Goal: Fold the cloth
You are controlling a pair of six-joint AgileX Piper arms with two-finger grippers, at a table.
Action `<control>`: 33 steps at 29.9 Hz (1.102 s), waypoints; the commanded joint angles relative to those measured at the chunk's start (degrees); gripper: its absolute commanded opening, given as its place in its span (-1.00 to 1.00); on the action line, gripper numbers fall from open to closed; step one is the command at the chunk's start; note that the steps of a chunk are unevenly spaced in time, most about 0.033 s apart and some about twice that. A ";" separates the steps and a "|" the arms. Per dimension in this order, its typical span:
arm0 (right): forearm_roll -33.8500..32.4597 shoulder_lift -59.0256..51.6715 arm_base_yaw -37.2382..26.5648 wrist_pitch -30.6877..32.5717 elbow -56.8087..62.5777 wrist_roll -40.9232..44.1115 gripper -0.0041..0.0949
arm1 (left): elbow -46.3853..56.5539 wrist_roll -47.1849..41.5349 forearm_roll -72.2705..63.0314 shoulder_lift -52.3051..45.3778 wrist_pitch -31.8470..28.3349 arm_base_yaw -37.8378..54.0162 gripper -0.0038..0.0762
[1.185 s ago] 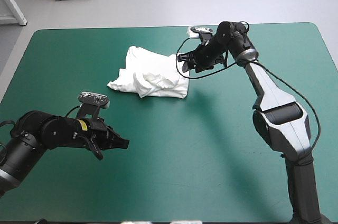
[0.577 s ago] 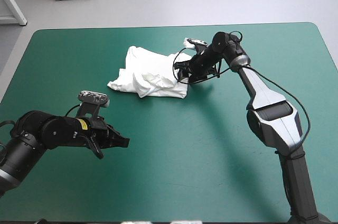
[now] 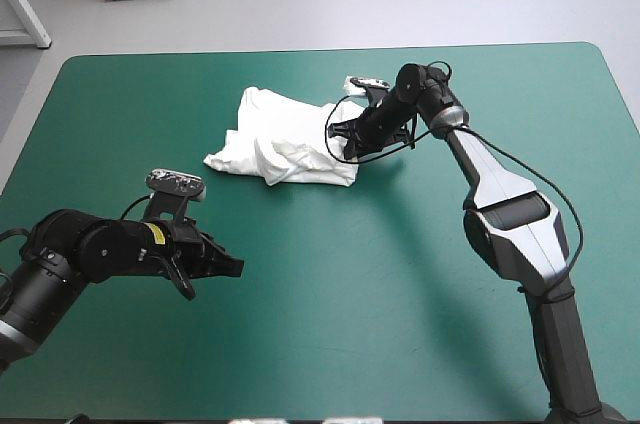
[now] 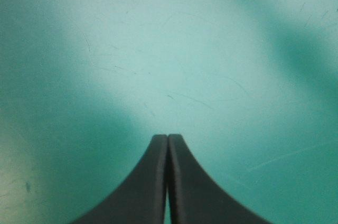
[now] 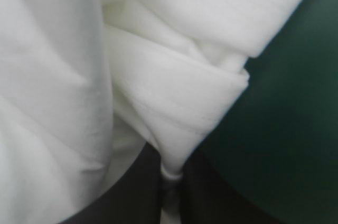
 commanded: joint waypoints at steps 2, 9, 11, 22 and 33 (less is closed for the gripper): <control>-9.98 -7.29 -2.38 1.58 -0.52 -0.25 -0.94 | -1.37 -0.37 -0.83 -1.10 -2.29 -0.10 -0.93; -16.76 -13.33 -9.20 1.58 8.85 -0.25 -0.94 | -1.37 -0.37 -0.80 -1.10 -2.29 -0.10 -0.93; -18.86 -15.33 -11.58 1.58 12.71 -0.25 -0.94 | -1.37 -0.37 -0.80 -1.10 -2.29 -0.10 -0.93; -27.47 -24.68 -29.24 1.58 28.65 -1.30 -0.94 | -1.37 -0.37 -0.71 -1.10 -2.41 -0.10 -0.93; -28.03 -28.97 -43.94 1.58 33.69 -1.33 -0.94 | -1.37 -0.37 -0.31 -1.10 -2.96 -0.10 -0.93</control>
